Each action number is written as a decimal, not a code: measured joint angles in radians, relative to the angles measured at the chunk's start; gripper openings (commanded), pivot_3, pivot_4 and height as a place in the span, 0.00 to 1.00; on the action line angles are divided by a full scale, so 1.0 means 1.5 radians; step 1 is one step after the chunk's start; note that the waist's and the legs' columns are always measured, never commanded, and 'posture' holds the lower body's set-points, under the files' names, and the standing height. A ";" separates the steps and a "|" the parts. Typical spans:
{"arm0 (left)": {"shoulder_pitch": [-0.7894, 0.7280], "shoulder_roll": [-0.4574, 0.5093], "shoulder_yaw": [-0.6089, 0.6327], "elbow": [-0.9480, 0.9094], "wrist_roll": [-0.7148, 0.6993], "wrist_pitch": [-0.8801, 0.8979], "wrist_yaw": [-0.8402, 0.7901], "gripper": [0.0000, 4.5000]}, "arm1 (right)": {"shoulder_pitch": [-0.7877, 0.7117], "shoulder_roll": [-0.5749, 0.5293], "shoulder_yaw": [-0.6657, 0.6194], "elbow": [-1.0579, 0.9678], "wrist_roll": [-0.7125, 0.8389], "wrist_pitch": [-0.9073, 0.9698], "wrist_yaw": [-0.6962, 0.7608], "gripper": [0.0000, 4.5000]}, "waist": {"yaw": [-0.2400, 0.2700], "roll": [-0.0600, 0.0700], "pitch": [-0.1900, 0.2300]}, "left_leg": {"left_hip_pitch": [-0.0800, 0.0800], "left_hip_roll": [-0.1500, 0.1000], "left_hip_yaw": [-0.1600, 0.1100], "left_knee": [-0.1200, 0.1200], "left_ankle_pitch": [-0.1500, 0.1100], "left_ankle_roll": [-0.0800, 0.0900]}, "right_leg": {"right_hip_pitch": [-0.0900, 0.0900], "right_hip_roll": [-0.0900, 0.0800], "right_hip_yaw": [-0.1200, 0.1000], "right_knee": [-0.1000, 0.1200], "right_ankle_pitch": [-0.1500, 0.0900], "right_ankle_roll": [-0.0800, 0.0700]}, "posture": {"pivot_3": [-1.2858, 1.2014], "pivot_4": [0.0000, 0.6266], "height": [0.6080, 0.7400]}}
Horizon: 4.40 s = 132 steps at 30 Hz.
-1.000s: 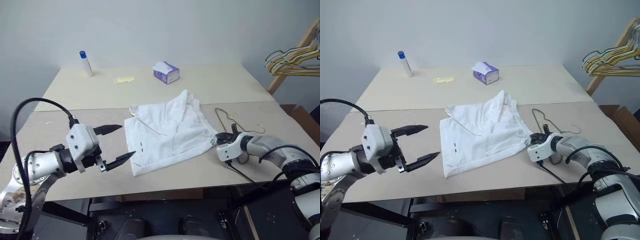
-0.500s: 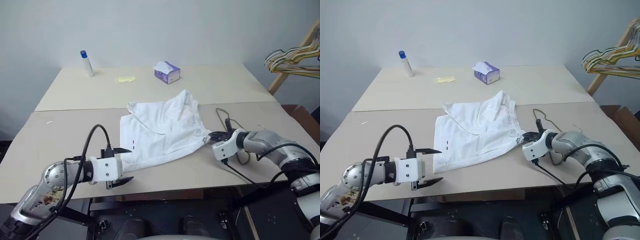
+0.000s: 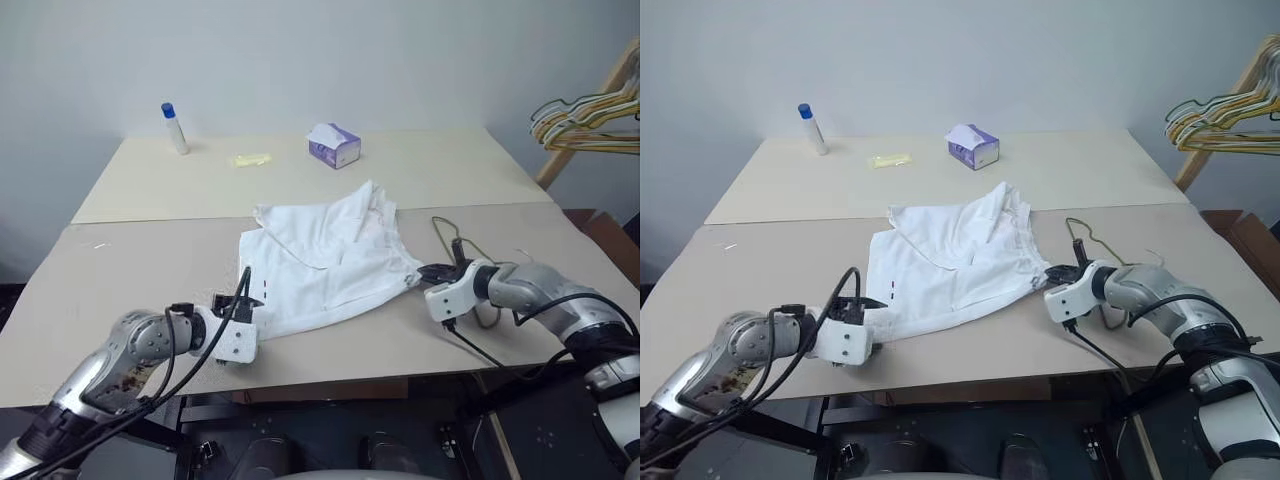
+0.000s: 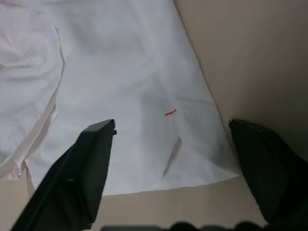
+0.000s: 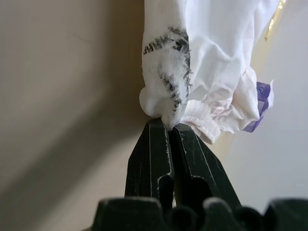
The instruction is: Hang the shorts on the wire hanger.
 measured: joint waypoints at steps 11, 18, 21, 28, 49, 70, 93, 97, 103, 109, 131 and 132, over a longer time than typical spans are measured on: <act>-0.070 -0.061 -0.043 0.097 0.044 -0.002 0.015 0.00 | 0.004 0.000 -0.005 -0.024 0.011 0.009 0.014 0.00 | 0.002 0.000 0.000 | 0.000 0.000 0.000 0.001 0.001 0.001 | -0.001 -0.001 0.001 0.003 -0.001 0.001 | 0.59 0.00 1.00; -0.080 -0.050 -0.043 0.125 0.041 -0.026 0.027 0.00 | 0.016 -0.004 -0.012 -0.056 0.031 0.016 0.037 0.00 | -0.001 0.000 0.000 | 0.000 0.000 0.000 0.001 0.001 0.001 | -0.001 -0.001 0.001 0.003 0.000 0.000 | 0.58 0.00 1.00; -0.062 0.022 -0.010 0.125 -0.021 -0.052 -0.030 0.00 | 0.041 -0.040 -0.012 -0.091 0.093 -0.031 0.081 0.00 | -0.007 0.000 0.000 | 0.000 0.000 0.000 0.000 0.000 0.001 | -0.003 -0.001 0.001 0.004 0.000 0.000 | 0.58 0.00 1.00; 0.071 0.187 0.111 0.030 -0.248 -0.126 -0.204 0.00 | 0.117 -0.144 0.002 -0.180 0.318 -0.149 0.242 0.00 | -0.017 0.000 0.000 | 0.000 0.000 0.001 0.000 -0.002 0.004 | -0.002 -0.005 0.001 0.003 -0.004 0.000 | 0.59 0.01 1.00; -0.493 -0.110 0.099 0.375 -0.076 0.033 0.173 0.00 | -0.311 0.073 -0.029 0.083 0.408 0.194 0.294 0.00 | 0.007 -0.002 0.000 | -0.002 -0.002 0.002 0.001 0.006 -0.008 | -0.004 0.000 -0.002 0.008 0.003 0.002 | 0.59 0.00 1.00; -0.626 -0.110 0.057 0.675 0.005 -0.490 0.613 0.00 | -0.454 0.122 0.019 0.473 0.031 -0.104 -0.526 0.00 | -0.028 -0.002 -0.001 | -0.007 -0.003 -0.001 -0.020 0.010 -0.018 | -0.005 -0.002 -0.029 -0.011 0.002 -0.003 | 0.59 0.00 1.00; 0.071 0.225 0.069 0.019 -0.360 -0.199 -0.127 0.00 | -0.161 0.027 0.111 0.327 -0.091 -0.351 -0.327 0.00 | -0.037 -0.001 0.000 | 0.005 0.000 0.000 -0.008 0.008 -0.008 | -0.002 -0.004 -0.015 0.008 -0.004 -0.006 | 0.58 0.00 1.00; 0.108 0.226 0.087 -0.032 -0.384 -0.171 -0.165 0.00 | -0.122 0.006 0.109 0.287 -0.065 -0.379 -0.282 0.00 | -0.039 -0.001 0.000 | 0.005 0.000 0.000 -0.008 0.007 -0.008 | -0.002 -0.004 -0.015 0.007 -0.004 -0.007 | 0.58 0.00 1.00; 0.135 0.218 0.106 -0.069 -0.394 -0.141 -0.188 0.00 | -0.064 -0.005 0.100 0.230 -0.010 -0.390 -0.216 0.00 | -0.039 -0.001 0.000 | 0.006 0.000 0.000 -0.008 0.007 -0.007 | -0.001 -0.004 -0.015 0.008 -0.005 -0.006 | 0.57 0.01 1.00; 0.162 0.200 0.127 -0.100 -0.413 -0.102 -0.198 0.22 | -0.024 -0.013 0.084 0.195 0.054 -0.389 -0.150 0.18 | -0.039 -0.001 0.000 | 0.007 0.000 0.000 -0.008 0.007 -0.007 | -0.001 -0.004 -0.014 0.008 -0.005 -0.006 | 0.57 0.02 1.00; 0.031 0.144 0.299 -0.064 -0.623 0.159 -0.218 0.99 | 0.092 -0.101 0.040 0.050 0.334 -0.302 0.108 1.00 | -0.036 -0.004 0.004 | 0.007 0.001 -0.001 -0.008 0.007 -0.006 | -0.001 -0.005 -0.015 0.008 -0.006 -0.006 | 0.57 0.08 1.00; 0.027 0.138 0.299 -0.065 -0.625 0.171 -0.208 0.99 | 0.098 -0.106 0.034 0.040 0.353 -0.288 0.121 1.00 | -0.036 -0.004 0.005 | 0.007 0.001 -0.001 -0.008 0.007 -0.006 | -0.001 -0.005 -0.015 0.008 -0.006 -0.006 | 0.57 0.08 1.00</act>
